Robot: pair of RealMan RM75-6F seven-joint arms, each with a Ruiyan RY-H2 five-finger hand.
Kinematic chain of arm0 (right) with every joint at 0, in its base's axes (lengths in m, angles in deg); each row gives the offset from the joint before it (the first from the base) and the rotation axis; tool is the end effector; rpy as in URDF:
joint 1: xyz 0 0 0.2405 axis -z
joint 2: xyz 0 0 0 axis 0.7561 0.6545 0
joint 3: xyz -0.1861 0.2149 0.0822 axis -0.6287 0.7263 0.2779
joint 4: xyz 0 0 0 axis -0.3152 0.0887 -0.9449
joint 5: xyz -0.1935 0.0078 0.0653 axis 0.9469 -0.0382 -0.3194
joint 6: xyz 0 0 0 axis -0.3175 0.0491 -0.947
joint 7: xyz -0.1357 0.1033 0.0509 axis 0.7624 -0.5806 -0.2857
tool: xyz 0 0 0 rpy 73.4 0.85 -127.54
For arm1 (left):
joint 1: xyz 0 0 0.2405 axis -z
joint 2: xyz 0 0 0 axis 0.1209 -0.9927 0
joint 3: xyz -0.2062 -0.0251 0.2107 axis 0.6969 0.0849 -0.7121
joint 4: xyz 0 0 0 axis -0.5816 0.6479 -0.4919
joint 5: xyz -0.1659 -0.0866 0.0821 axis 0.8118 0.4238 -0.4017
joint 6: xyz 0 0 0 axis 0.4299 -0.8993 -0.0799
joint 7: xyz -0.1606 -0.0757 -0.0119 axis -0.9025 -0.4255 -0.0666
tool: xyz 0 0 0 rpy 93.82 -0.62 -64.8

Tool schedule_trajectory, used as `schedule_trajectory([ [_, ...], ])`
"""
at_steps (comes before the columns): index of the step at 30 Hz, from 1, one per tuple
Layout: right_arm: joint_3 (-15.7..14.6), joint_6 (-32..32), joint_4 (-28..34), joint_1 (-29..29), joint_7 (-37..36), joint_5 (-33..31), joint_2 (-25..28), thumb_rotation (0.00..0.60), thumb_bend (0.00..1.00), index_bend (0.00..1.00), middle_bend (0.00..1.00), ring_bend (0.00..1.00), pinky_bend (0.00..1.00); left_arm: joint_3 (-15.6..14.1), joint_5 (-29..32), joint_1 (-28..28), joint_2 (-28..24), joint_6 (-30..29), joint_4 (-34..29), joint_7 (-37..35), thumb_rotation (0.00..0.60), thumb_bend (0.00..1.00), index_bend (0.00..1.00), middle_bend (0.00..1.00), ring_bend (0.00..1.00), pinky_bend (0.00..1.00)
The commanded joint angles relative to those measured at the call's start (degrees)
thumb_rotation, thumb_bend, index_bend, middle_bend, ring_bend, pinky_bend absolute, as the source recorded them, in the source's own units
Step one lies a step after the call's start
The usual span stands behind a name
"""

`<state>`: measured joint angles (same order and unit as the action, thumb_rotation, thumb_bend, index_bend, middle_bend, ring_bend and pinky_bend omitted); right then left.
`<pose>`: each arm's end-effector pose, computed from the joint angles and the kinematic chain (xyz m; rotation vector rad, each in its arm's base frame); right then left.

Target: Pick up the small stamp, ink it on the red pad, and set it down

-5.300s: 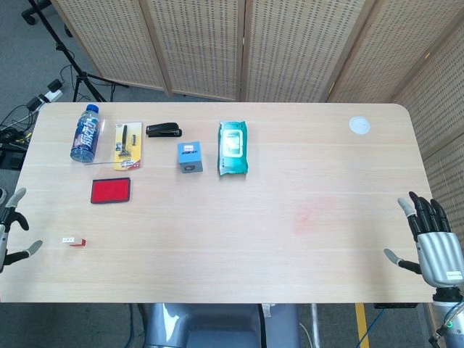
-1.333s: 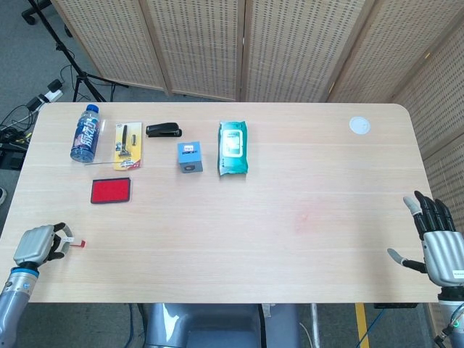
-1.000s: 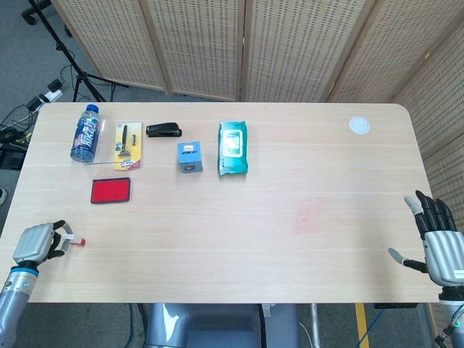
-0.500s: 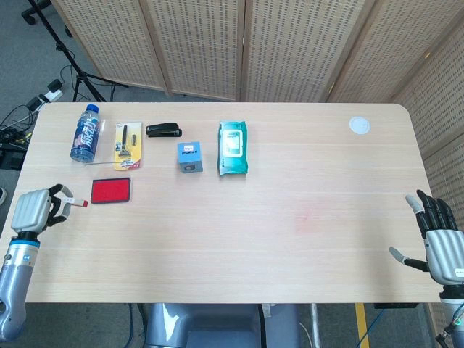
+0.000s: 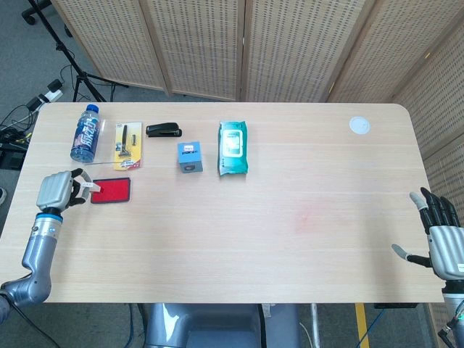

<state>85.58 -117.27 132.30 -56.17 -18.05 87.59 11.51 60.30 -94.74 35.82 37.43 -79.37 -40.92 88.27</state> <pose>-0.3499 -0.2434 0.2090 1.3533 -0.8828 0.9857 -0.3559 0.4077 0.0873 -1.3185 -1.1745 -0.7652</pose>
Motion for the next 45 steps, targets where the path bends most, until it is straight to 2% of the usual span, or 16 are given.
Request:
schedule_trajectory([
  [1, 0.03, 0.25, -0.13, -0.13, 0.05, -0.19, -0.10, 0.600, 0.00, 0.00, 0.00, 0.00, 0.00, -0.02, 1.34, 1.13, 2.33, 0.89, 3.22, 0.56, 0.600, 0.52, 0.57, 0.98, 1.00, 1.00],
  [7, 0.05, 0.75, -0.23, -0.35, 0.46, -0.49, -0.31, 0.600, 0.00, 0.00, 0.00, 0.00, 0.00, -0.53, 0.65, 1.81, 5.06, 1.55, 8.20, -1.24, 0.600, 0.55, 0.57, 0.98, 1.00, 1.00],
  [11, 0.10, 0.87, -0.25, -0.41, 0.58, -0.64, -0.36, 0.600, 0.00, 0.00, 0.00, 0.00, 0.00, -0.65, -2.35, 2.00, 7.19, 0.17, 11.52, -5.37, 0.600, 0.54, 0.58, 0.98, 1.00, 1.00],
  [15, 0.16, 1.10, -0.37, -0.48, 0.57, -0.90, -0.41, 0.600, 0.00, 0.00, 0.00, 0.00, 0.00, -0.95, -3.36, 2.37, 8.73, 1.26, 14.14, -7.96, 0.600, 0.54, 0.58, 0.98, 1.00, 1.00],
  [30, 0.37, 1.96, -0.73, -0.82, 0.46, -1.68, -0.56, 0.600, 0.00, 0.00, 0.00, 0.00, 0.00, -0.86, -2.29, 4.17, 12.06, 4.86, 18.93, -7.20, 0.600, 0.55, 0.58, 0.98, 1.00, 1.00],
  [45, 0.50, 1.78, -0.83, -0.70, -0.71, -1.75, -0.19, 0.600, 0.00, 0.00, 0.00, 0.00, 0.00, -0.64, -1.87, 4.57, 13.69, 4.39, 19.90, -4.92, 0.600, 0.56, 0.58, 0.98, 1.00, 1.00],
])
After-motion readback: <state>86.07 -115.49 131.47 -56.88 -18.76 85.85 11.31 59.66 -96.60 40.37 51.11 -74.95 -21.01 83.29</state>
